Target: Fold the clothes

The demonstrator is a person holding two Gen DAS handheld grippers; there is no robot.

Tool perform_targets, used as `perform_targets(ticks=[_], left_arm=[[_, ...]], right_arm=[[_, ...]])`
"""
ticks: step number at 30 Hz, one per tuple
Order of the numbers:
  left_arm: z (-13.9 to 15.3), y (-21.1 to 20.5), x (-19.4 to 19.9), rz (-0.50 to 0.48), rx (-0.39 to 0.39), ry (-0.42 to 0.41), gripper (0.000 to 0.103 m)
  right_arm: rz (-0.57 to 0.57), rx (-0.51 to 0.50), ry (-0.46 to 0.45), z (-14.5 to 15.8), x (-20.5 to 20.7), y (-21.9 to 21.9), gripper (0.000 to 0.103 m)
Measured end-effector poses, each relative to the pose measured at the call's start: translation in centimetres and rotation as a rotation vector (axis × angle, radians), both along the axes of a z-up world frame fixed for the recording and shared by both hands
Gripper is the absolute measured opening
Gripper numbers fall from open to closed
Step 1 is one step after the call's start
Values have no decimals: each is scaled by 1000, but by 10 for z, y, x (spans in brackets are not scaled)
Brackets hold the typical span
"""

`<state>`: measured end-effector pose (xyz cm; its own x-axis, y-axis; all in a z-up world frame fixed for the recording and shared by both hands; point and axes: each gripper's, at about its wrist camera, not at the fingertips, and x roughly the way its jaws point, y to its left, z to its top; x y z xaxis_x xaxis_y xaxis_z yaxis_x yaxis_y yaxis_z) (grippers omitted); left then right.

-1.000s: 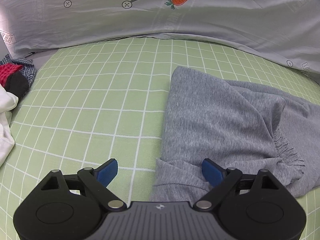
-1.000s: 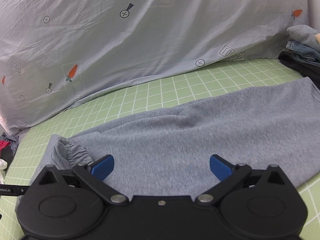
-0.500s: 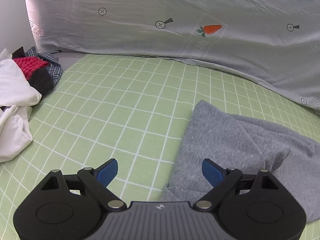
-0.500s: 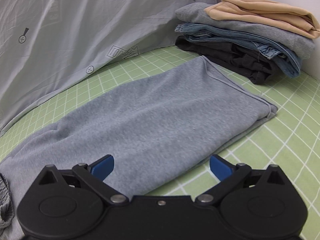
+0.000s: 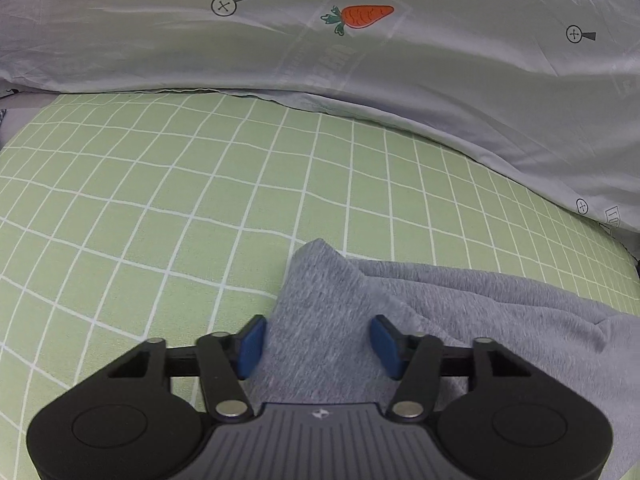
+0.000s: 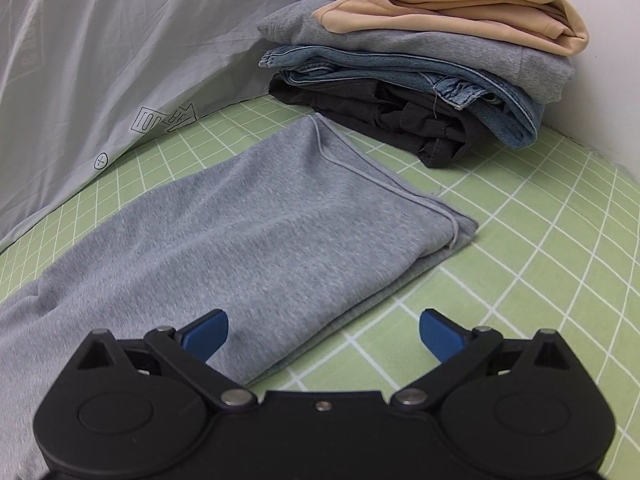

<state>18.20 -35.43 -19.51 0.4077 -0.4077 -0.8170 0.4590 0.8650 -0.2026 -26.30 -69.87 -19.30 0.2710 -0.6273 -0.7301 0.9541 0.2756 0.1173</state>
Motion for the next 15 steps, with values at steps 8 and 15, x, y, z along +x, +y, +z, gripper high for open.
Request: perform_targets(ticks=[8,15], left_arm=[[4,45,20,256,-101,-10,10],[22,50,19,275,-44,-21,64]], right_arm=[[-82,-9,35,-4,-13,-19,103],[-123,3,53,-15,-25,-31,103]])
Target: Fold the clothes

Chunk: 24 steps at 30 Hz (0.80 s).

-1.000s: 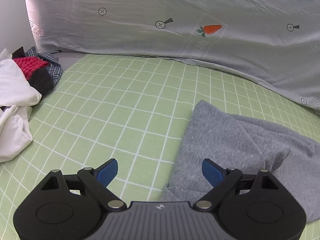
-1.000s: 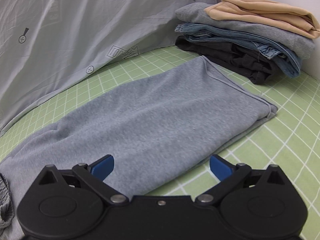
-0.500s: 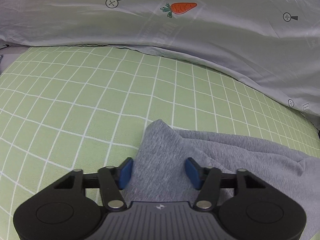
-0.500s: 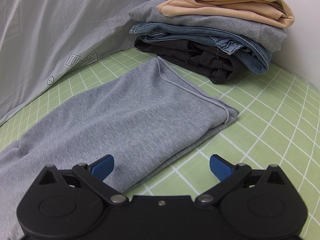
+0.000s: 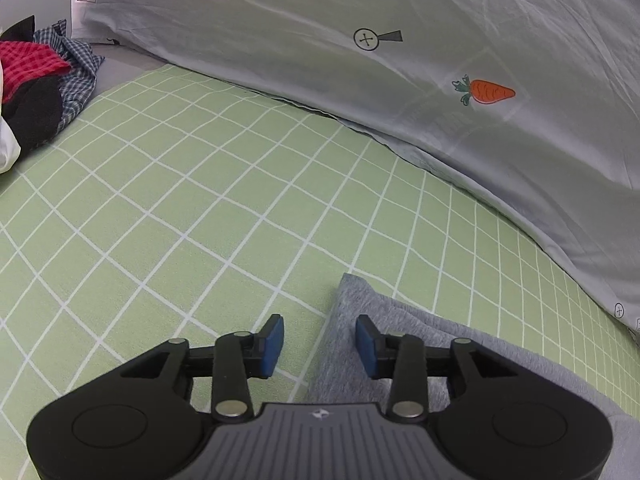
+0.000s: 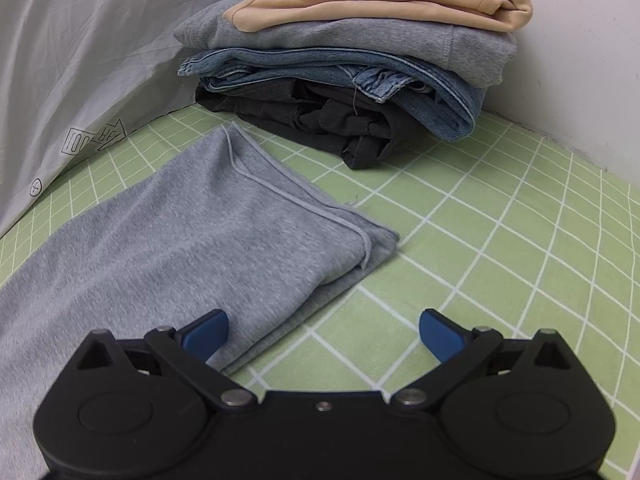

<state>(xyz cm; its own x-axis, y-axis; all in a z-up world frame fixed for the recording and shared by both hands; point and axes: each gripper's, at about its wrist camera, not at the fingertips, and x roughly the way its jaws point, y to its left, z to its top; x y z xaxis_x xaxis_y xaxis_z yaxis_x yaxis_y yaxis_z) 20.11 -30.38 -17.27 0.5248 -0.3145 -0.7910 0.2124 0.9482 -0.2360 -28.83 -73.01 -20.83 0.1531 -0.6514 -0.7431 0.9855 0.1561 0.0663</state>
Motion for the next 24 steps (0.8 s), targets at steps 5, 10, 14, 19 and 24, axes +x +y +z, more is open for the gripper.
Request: perform_targets(ticks=[5,10,14,19,24], left_arm=[[17,-7,-20,-50,74,-37,82],[21,-14,-41,-111,161,-56,84],[21,-14,-54,-140,186,-51,84],[18,-14,-65,-144,178,-22,84],[14,-23,-78,-182,196,-19,84]], right_arm=[[18,-18,17,-4,5,-9,103],[11,-41,16,-6,12,-26,103],[11,-55,22,-8,17,-38,103],[21,-101,-55,-5,15,-38,79],[56,-101,-89,-1,12,-39,24]])
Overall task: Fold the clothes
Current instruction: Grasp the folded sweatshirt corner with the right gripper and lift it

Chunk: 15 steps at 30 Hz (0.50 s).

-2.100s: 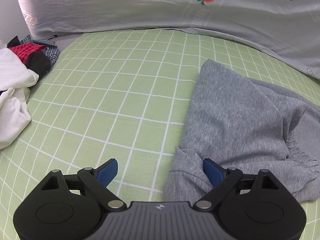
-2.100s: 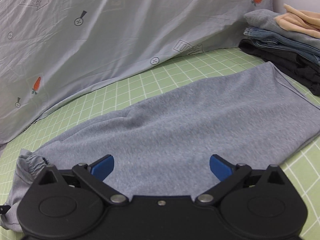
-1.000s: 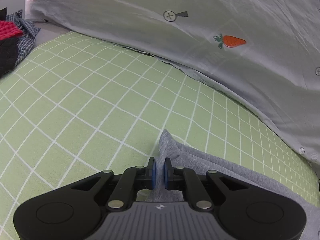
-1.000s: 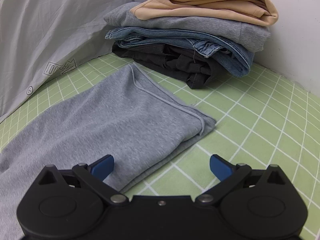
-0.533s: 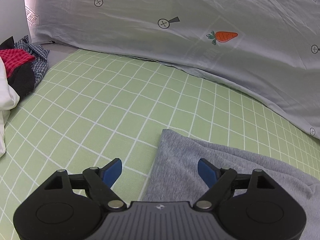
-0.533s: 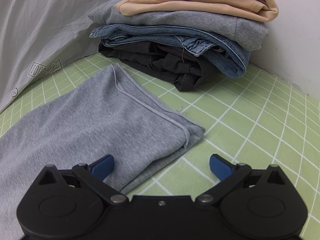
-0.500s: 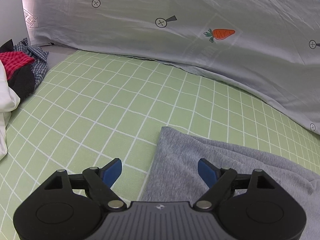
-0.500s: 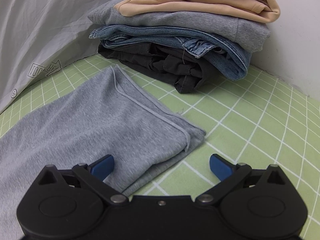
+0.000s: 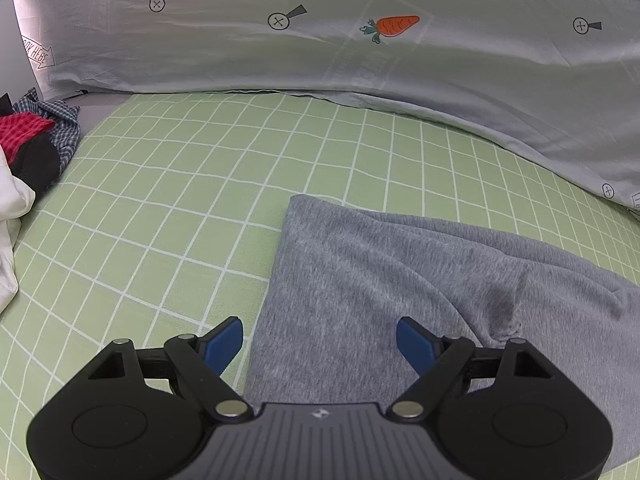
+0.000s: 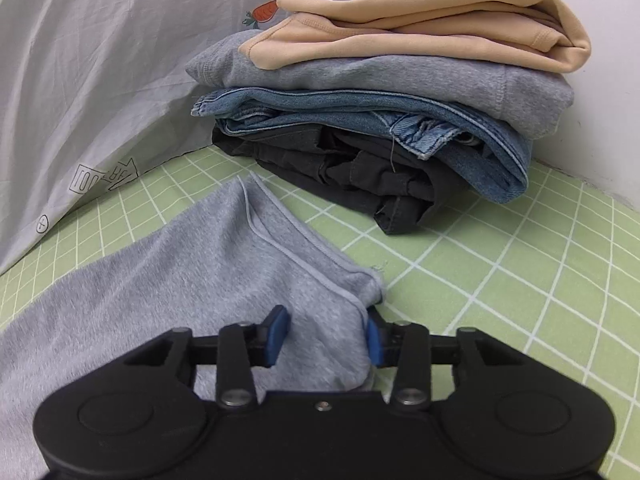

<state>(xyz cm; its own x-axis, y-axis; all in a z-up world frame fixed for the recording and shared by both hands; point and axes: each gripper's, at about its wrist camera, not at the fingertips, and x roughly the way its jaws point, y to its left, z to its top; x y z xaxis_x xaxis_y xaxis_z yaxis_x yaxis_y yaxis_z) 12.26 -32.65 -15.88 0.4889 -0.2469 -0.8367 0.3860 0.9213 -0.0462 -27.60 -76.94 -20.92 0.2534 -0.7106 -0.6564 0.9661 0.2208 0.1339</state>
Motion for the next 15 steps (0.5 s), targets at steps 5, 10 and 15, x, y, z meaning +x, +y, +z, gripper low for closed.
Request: perform_targets(ticks=[5,10,15], left_arm=[[-10,-8,-7,-16,13,24,84],[-21,-16,-8,-20,61,29,85],[-23,-20,-10,-30,84,15,87]], right_arm=[[27,-1,-30,10,1,4,10],[130,-61,-58,35,17,22,10],[323,-94,-104,56,54,58,10]])
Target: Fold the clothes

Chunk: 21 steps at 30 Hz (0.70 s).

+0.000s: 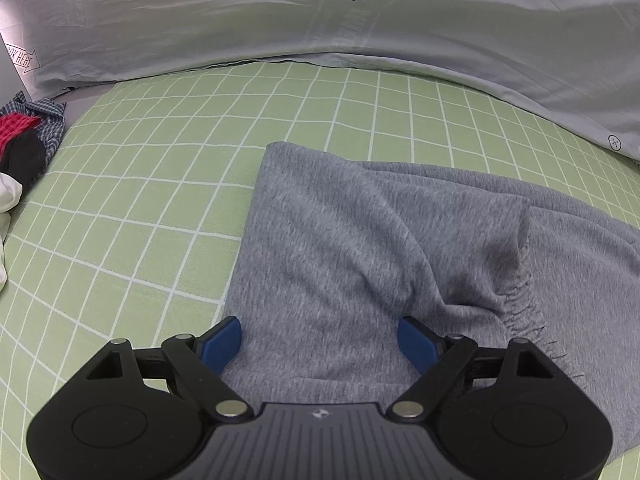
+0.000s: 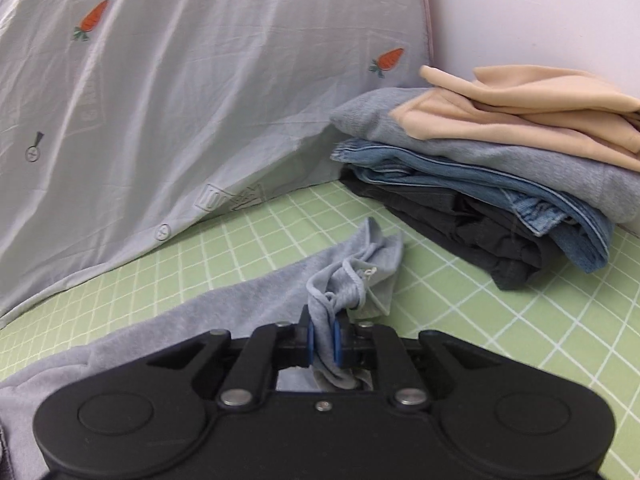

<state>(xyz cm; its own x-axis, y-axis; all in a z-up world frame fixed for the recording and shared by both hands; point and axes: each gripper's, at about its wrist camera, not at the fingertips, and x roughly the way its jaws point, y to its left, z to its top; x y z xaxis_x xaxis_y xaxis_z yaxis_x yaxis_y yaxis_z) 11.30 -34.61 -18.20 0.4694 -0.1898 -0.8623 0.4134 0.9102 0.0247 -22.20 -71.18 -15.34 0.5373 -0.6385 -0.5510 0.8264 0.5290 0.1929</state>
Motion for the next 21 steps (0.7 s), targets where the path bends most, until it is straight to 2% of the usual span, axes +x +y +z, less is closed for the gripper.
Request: perform_targets(ticks=[5,11,15,18,19,20,21], left_arm=[[0,2,0,7,-12,1,88],[2,2,0,7,-16,-3,89],[1,3,-1,8,-21,-5,90],[0,5,0,9,-26,-5,91],[0,5,-1,9,-29,-4,92],[0,6,-1,10,-31,-4,92],[0,6,-1,11,-33,-4,92]], right_arm=[[243,-5,8,3,54,52,9],[511,46,42,-12,101,119,9],[653,31,153,-25,117,160,14],[624,46,142,-22,114,162,35],[608,53,132,-21,113,162,52],[585,59,107,-16,110,159,61],[559,64,79,-11,109,154,63]])
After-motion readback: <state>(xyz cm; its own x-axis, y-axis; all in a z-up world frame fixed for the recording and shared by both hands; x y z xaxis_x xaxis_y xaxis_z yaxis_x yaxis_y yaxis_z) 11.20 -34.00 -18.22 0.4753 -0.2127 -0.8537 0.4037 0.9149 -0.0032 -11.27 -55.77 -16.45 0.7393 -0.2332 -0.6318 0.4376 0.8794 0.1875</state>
